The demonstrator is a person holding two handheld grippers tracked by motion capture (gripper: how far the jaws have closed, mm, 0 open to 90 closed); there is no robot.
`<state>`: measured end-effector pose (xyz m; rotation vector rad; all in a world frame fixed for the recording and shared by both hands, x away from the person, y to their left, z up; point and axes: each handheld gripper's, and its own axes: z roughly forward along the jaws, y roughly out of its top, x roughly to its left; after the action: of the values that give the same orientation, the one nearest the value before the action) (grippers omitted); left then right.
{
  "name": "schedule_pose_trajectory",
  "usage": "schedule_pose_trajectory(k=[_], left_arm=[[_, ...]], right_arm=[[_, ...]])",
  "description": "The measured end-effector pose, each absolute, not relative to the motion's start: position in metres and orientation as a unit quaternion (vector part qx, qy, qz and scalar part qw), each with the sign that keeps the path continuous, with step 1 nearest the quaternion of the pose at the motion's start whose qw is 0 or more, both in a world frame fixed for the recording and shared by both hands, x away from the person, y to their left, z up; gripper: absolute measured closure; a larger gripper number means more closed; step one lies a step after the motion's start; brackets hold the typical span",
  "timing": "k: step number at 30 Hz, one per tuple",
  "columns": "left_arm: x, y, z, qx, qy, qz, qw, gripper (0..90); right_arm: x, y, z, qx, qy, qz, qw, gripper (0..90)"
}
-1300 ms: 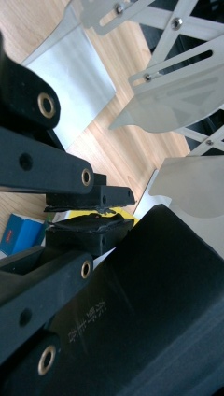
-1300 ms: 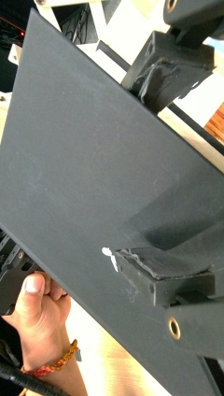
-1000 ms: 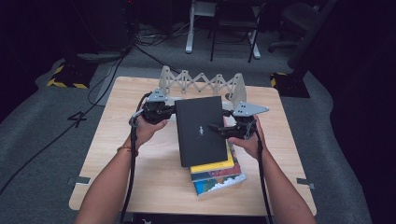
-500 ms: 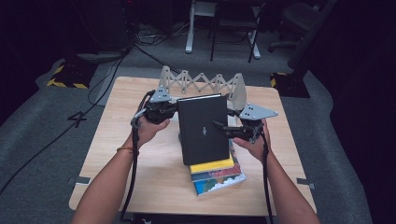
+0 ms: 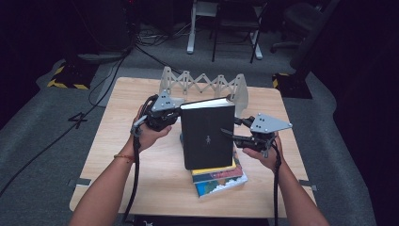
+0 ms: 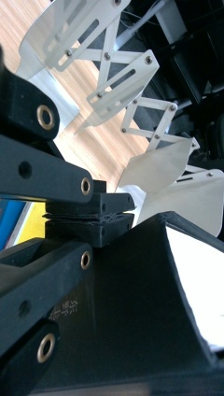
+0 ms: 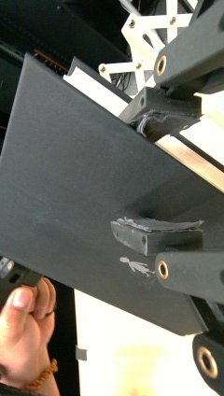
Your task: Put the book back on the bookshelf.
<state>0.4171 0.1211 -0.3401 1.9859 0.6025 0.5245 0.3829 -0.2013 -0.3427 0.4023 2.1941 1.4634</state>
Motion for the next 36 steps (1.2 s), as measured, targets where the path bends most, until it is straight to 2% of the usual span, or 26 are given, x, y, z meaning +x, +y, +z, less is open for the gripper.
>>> schedule_pose_trajectory(k=[12,15,22,29,34,36], left_arm=[[0.399,0.115,-0.335,0.810,0.232,0.216,0.493,85.5],[0.397,0.115,-0.336,0.806,0.236,0.219,0.497,82.4],[0.388,0.119,-0.341,0.813,0.231,0.223,0.486,68.8],[0.374,0.126,-0.357,0.824,0.223,0.220,0.472,63.6],[0.367,0.133,-0.371,0.830,0.223,0.199,0.470,60.3],[0.365,0.136,-0.378,0.833,0.224,0.186,0.470,56.3]], right_arm=[[0.376,-0.204,-0.339,0.124,0.807,0.537,0.209,54.2],[0.377,-0.209,-0.338,0.118,0.810,0.541,0.194,57.1],[0.374,-0.215,-0.338,0.103,0.811,0.548,0.177,61.8],[0.371,-0.219,-0.340,0.094,0.809,0.553,0.176,63.1],[0.370,-0.219,-0.341,0.094,0.807,0.555,0.178,63.1],[0.369,-0.219,-0.341,0.094,0.807,0.554,0.181,63.0]])
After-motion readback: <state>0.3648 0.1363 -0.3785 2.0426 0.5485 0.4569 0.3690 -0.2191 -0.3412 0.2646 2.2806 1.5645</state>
